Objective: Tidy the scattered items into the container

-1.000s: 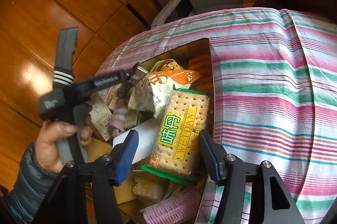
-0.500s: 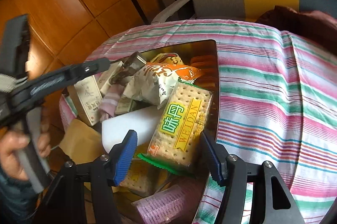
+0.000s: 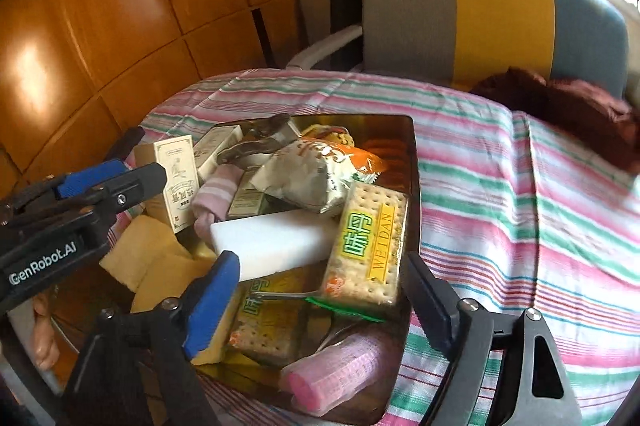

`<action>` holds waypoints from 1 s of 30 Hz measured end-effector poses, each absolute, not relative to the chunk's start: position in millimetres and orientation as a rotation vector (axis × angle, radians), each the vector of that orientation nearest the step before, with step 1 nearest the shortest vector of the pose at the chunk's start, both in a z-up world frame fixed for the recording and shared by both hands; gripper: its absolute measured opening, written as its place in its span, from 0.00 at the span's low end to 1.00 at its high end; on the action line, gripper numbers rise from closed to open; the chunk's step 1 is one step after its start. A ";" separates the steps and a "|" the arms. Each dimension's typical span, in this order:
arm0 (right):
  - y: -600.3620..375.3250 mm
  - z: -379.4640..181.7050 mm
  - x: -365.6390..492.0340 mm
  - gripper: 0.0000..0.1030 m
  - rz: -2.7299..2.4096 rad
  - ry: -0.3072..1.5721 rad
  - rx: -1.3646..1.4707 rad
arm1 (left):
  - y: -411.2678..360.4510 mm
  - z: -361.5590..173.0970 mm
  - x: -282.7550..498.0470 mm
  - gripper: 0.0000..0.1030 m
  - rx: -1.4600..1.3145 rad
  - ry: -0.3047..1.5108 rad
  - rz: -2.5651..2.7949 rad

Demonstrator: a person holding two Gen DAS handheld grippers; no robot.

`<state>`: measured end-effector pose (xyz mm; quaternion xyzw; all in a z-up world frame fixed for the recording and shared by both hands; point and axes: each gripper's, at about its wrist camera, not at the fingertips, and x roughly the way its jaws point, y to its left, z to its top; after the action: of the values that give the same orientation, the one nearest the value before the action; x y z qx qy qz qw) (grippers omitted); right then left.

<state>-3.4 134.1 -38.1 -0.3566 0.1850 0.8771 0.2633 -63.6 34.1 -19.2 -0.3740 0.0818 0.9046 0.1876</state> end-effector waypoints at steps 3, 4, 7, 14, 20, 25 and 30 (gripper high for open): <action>124.4 -35.1 -2.3 0.97 2.376 0.471 -0.947 | 25.7 -17.3 -57.4 0.56 -1.054 0.223 2.576; 122.5 -33.9 -1.9 0.98 2.377 0.468 -0.942 | 23.1 -16.7 -53.4 0.56 -1.052 0.225 2.587; 116.2 -30.9 0.2 1.00 2.375 0.449 -0.910 | 17.0 -13.7 -48.1 0.56 -1.036 0.246 2.644; 123.7 -37.1 -9.6 1.00 2.252 0.470 -1.027 | 12.9 -2.8 -39.0 0.56 -1.008 0.239 2.690; 121.9 -36.5 -0.1 1.00 2.257 0.453 -0.975 | 14.2 4.0 -30.9 0.56 -0.973 0.212 2.692; 118.1 -33.2 0.1 1.00 2.248 0.399 -0.970 | 16.7 3.2 -28.0 0.56 -0.974 0.178 2.666; 114.8 -29.3 1.5 1.00 2.243 0.368 -0.948 | 16.8 -1.4 -28.7 0.56 -1.005 0.126 2.639</action>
<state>1.5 114.8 -29.3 -0.3631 0.1410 0.8588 0.3328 -28.7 16.8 -1.4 -0.3512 0.0440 0.9221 0.1565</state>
